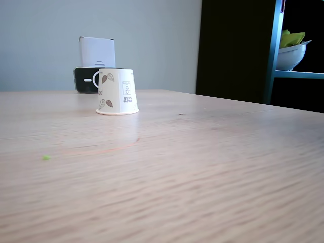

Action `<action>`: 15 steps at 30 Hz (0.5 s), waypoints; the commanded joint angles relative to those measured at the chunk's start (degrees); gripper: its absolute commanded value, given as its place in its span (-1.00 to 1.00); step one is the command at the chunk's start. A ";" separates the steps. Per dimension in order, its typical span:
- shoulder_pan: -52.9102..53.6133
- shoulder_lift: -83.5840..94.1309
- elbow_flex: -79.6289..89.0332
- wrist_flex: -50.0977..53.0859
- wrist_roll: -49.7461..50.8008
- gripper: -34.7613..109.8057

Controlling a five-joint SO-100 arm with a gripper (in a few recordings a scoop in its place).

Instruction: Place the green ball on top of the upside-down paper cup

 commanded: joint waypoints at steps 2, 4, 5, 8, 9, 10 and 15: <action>-2.20 -2.20 -0.18 -1.85 1.05 -0.23; -2.81 -4.04 -0.18 -2.37 1.58 -0.23; -3.16 -5.01 -0.18 -2.72 1.76 -0.23; -4.13 -7.03 -0.18 -2.99 2.55 -0.23; -4.31 -7.65 -0.18 -3.08 2.64 -0.23; -4.48 -8.17 -0.18 -3.08 2.81 -0.23; -4.39 -10.28 0.09 -2.46 3.60 -0.23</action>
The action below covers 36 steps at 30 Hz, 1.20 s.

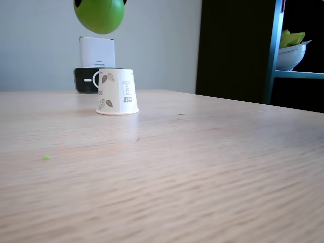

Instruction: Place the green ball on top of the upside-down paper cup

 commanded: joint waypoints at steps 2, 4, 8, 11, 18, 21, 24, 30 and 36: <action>0.09 -0.35 0.09 -0.18 0.88 -0.23; 0.26 -1.14 0.18 -0.18 1.05 -0.23; 0.53 -3.08 0.18 -0.35 1.23 -0.23; 0.62 -4.31 0.18 -0.18 1.49 -0.23; 2.11 -5.19 1.58 -0.18 1.49 -0.23; 2.72 -5.19 2.11 -0.09 1.23 -0.23; 2.90 -5.10 2.90 -0.09 1.32 -0.23; 2.55 -5.27 4.13 -0.09 1.67 -0.20; 1.93 -4.22 5.10 -0.09 1.93 -0.09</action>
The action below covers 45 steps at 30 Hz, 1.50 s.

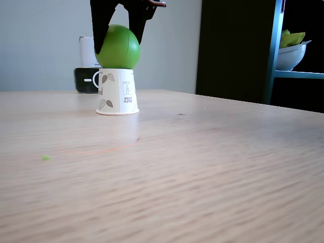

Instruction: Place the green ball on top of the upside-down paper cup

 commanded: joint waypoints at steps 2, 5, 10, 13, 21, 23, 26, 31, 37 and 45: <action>-0.53 2.81 1.32 0.00 0.44 -0.07; -0.62 5.27 3.43 -0.18 0.53 -0.05; -0.79 9.67 6.94 -0.18 0.53 0.00; -1.05 11.87 8.53 -0.18 0.53 0.02; -1.67 14.94 9.32 0.00 0.88 0.07; -1.85 15.21 9.32 0.00 0.88 0.07; -2.02 15.82 9.32 0.00 1.05 0.08; -2.11 19.86 9.58 -0.18 1.05 0.09; -0.53 29.00 10.81 -0.79 -1.14 0.08; 6.24 51.68 27.95 -7.65 -6.24 -0.02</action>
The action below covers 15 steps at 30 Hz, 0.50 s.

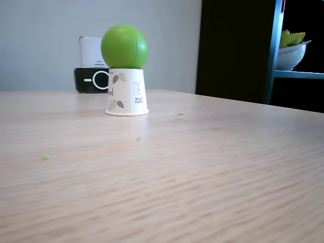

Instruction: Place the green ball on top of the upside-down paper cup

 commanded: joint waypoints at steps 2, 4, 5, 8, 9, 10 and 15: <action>5.45 16.35 10.55 -1.41 -1.14 -0.06; 8.79 23.20 17.23 -1.23 -1.14 -0.10; 10.37 26.54 20.57 -1.05 -1.05 -0.12; 14.50 35.16 29.18 0.70 -0.79 -0.22; 15.64 37.53 31.73 1.58 -0.53 -0.28; 16.61 39.81 34.63 1.93 -0.44 -0.32; 20.57 51.86 54.58 2.20 0.79 -0.52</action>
